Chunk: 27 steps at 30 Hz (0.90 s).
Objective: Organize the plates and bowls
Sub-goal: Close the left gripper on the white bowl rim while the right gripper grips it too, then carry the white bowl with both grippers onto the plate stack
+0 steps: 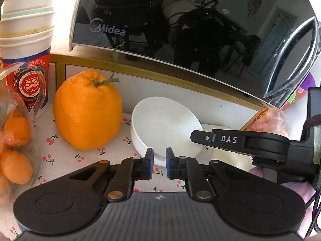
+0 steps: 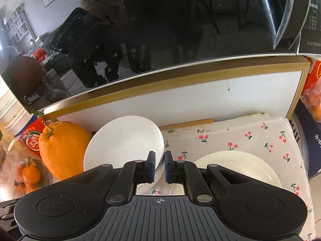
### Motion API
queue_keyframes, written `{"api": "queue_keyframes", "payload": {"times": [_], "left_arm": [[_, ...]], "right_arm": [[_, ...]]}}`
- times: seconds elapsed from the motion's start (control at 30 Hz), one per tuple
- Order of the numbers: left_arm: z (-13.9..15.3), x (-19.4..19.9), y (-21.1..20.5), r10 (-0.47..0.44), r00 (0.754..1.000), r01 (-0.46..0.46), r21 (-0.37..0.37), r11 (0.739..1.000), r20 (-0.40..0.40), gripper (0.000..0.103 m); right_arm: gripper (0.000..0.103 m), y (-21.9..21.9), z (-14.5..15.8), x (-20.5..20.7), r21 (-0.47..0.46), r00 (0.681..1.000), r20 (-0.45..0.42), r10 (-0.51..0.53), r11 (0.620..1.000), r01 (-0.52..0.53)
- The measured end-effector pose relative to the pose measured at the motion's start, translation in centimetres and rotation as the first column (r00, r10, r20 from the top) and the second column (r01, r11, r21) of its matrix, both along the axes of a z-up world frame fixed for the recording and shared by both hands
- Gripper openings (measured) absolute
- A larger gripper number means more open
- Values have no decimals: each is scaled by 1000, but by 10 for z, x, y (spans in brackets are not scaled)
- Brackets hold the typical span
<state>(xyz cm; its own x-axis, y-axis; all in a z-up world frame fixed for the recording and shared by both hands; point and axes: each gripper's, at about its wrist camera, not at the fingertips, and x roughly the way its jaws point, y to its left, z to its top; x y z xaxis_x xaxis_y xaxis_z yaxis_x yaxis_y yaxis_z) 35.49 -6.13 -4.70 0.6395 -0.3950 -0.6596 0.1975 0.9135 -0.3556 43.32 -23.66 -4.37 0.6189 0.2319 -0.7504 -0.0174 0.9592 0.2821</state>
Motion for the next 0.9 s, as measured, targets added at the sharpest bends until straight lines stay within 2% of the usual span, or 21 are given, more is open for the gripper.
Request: {"api": "queue_keyframes", "payload": {"times": [0.1,0.23,0.27,0.33,0.37,0.43,0.5,0.53,0.6,0.73,0.77,0.83,0.9], "left_arm": [[4,-5,-2,-14,1000,14,-3,1000,4,8],[7,-5,-6,-12,1000,12,15,1000,-1,9],[6,-3,-7,-7,1000,7,12,1000,-10,9],[3,1,-5,22,1000,-22,5,1000,-22,24],[2,1,-3,31,999,-31,-3,1000,-21,27],[-1,3,3,43,999,-43,-25,999,-18,41],[-4,6,9,61,998,-62,-58,996,-21,50],[-6,8,11,65,998,-67,-74,995,-26,50],[-10,12,13,70,997,-74,-101,992,-40,48],[-16,16,11,80,995,-86,-113,990,-60,35],[-16,16,13,81,995,-89,-119,989,-64,33],[-18,18,8,78,995,-86,-122,989,-66,22],[-16,17,4,89,995,-94,-105,990,-53,22]], "right_arm": [[7,0,1,-2,17,1000,4,10,1000,-10],[7,6,2,-2,-27,1000,-10,4,1000,-4],[10,6,1,-2,-24,1000,-14,-1,1000,1],[16,5,-1,-2,-12,1000,-18,-14,1000,13],[16,4,-2,-2,-6,1000,-21,-13,1000,13],[18,2,-3,0,-3,1000,-22,-15,1000,15],[18,0,-6,2,7,1000,-22,-20,1000,20],[18,-1,-7,2,13,1000,-21,-23,1000,23],[18,-2,-9,4,20,999,-20,-30,999,30],[18,0,-12,4,14,1000,-15,-18,1000,18],[15,1,-12,4,9,1000,-14,-11,1000,11],[14,2,-13,2,-5,1000,-5,4,1000,-4],[14,5,-13,2,-26,1000,4,13,1000,-13]]}}
